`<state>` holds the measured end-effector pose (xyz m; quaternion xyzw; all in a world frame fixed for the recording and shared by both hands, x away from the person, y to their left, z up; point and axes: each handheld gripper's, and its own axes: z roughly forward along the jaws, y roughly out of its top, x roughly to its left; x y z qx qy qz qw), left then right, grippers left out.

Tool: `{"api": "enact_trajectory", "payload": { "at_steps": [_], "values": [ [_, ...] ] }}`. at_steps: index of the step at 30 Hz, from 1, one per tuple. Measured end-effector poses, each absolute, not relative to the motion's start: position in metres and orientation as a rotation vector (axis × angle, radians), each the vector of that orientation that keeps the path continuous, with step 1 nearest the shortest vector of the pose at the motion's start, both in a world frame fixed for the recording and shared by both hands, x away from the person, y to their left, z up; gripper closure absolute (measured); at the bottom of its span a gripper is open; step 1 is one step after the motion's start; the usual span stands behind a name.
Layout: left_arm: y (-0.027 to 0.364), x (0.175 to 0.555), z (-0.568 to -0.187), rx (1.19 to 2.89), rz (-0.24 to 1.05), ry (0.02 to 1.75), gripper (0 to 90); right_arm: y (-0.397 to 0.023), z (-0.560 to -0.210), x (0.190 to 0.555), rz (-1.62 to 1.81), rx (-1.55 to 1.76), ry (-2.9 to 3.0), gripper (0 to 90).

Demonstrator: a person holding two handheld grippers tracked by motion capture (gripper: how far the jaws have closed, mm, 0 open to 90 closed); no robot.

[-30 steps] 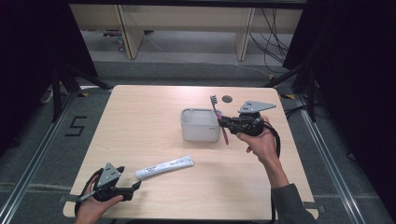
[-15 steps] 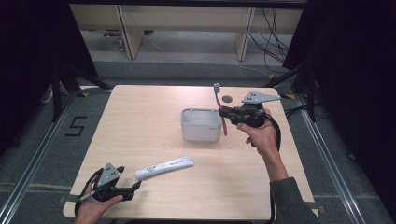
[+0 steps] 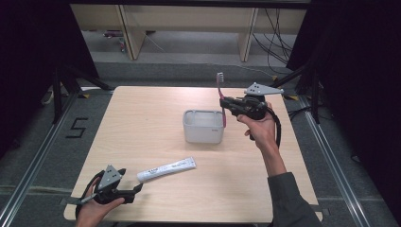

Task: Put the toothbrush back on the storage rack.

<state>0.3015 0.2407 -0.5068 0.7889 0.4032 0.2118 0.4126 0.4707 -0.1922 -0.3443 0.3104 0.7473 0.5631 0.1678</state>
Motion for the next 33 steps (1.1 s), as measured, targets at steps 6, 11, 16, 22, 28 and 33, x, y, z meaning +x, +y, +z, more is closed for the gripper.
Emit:
{"api": "enact_trajectory", "payload": {
  "at_steps": [6, 11, 16, 22, 28, 33],
  "values": [
    [0.24, 0.301, -0.507, 1.982, 0.53, 1.017, 15.1, -0.19, -0.346, 0.48, 1.598, 0.914, 2.1, 82.2],
    [0.24, 0.301, -0.507, 1.981, 0.53, 1.017, 15.1, -0.187, -0.349, 0.489, 1.597, 0.952, 2.093, 82.2],
    [0.24, 0.302, -0.508, 1.978, 0.526, 1.018, 15.1, -0.185, -0.351, 0.494, 1.585, 0.95, 2.077, 82.2],
    [0.24, 0.301, -0.507, 1.982, 0.527, 1.017, 15.1, -0.184, -0.354, 0.501, 1.582, 0.976, 2.064, 82.2],
    [0.24, 0.302, -0.508, 1.98, 0.527, 1.017, 15.1, -0.186, -0.359, 0.508, 1.576, 0.99, 2.041, 82.2],
    [0.24, 0.301, -0.507, 1.982, 0.529, 1.016, 15.2, -0.186, -0.364, 0.512, 1.577, 1.039, 2.04, 82.2]
  ]
}}
